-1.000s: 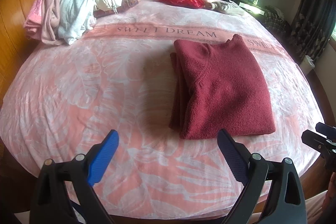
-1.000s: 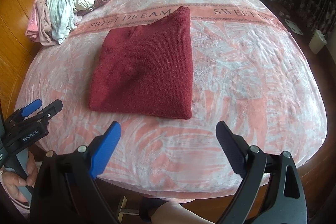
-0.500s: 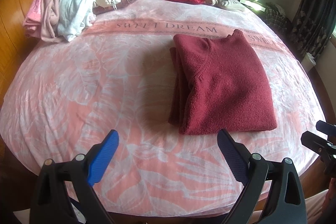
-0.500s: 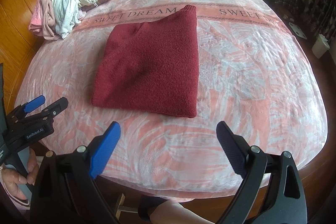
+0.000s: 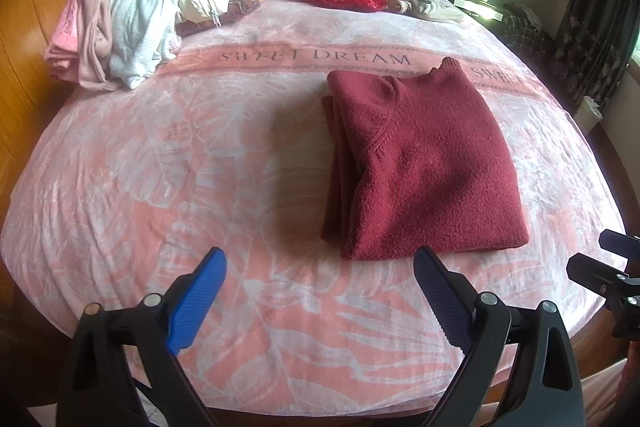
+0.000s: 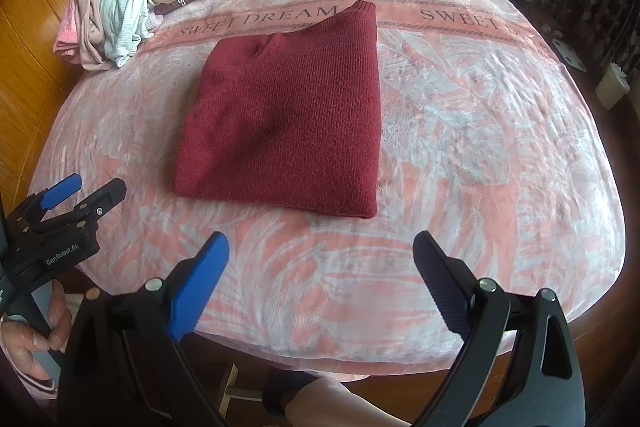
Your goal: Fold small clothes
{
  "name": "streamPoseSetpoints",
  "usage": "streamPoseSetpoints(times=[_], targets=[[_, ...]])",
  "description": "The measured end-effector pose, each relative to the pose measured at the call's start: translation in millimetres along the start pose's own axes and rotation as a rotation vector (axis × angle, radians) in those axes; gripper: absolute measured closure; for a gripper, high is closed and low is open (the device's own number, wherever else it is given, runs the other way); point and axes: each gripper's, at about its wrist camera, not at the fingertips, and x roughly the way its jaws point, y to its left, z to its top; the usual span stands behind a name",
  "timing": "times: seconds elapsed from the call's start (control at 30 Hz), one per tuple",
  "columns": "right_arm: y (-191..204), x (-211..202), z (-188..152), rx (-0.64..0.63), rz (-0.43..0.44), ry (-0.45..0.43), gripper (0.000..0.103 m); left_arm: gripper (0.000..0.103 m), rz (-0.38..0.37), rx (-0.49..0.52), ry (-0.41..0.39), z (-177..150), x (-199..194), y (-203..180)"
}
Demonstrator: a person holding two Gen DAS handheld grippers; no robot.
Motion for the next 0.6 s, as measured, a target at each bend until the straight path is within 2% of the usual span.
streamPoseSetpoints(times=[0.6], targets=[[-2.1,1.3,1.5,0.0,0.003,0.004,0.01,0.008,-0.017,-0.001,0.039,-2.0,7.9,-0.2]])
